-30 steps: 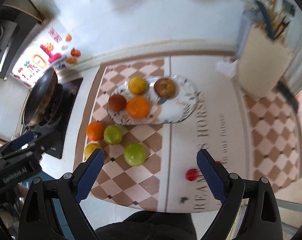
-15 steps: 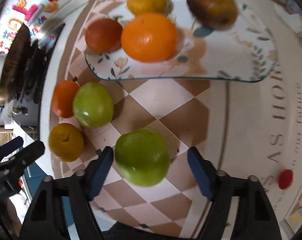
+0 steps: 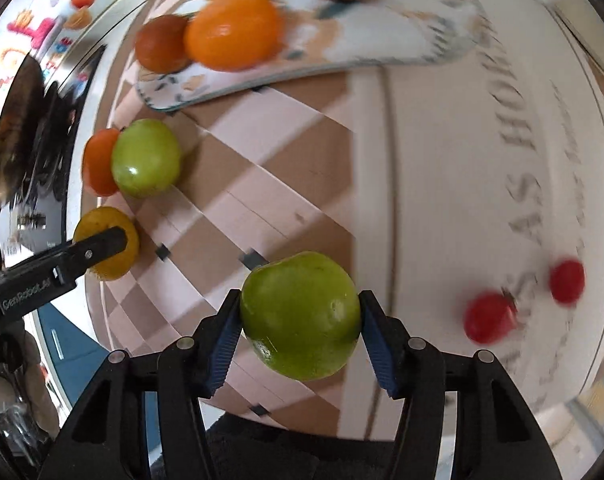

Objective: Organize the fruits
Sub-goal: 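Grasp the yellow citrus with the left tool while the right tool grasps a green apple, then place the citrus and green apple onto the floral plate and open both tools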

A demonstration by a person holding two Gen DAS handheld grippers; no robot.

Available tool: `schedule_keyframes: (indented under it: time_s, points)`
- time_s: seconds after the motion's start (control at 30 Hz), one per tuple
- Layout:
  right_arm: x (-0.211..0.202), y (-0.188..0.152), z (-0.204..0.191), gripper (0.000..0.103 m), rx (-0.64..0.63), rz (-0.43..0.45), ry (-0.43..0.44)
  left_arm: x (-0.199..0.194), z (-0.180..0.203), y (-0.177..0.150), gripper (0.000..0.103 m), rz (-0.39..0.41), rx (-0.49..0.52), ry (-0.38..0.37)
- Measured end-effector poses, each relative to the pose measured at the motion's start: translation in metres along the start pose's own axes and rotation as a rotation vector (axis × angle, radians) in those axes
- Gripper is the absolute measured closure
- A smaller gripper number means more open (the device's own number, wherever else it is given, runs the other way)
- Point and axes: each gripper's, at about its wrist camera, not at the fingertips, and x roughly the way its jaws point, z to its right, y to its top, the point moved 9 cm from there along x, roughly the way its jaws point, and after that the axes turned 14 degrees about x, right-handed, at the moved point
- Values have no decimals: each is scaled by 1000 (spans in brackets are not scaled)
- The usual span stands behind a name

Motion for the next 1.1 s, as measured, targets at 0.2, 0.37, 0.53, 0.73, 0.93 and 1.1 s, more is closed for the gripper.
schedule_keyframes:
  time_s: [0.2, 0.37, 0.53, 0.73, 0.93, 1.1]
  points:
    - [0, -8, 9, 42, 43, 1, 44, 1, 36, -25, 41, 14, 61, -7]
    - [-1, -8, 17, 43, 51, -20, 68, 2, 47, -32, 41, 23, 41, -9]
    - [-7, -9, 21, 43, 25, -32, 65, 2, 63, -35, 41, 15, 22, -36]
    - [-42, 9, 17, 43, 43, 0, 166, -30, 104, -11, 41, 67, 10, -99]
    - [-98, 76, 32, 43, 122, 63, 295, -67, 131, 50, 41, 161, -20, -196]
    - [-108, 145, 43, 43, 187, 84, 326, -59, 132, 109, 41, 137, -108, -277]
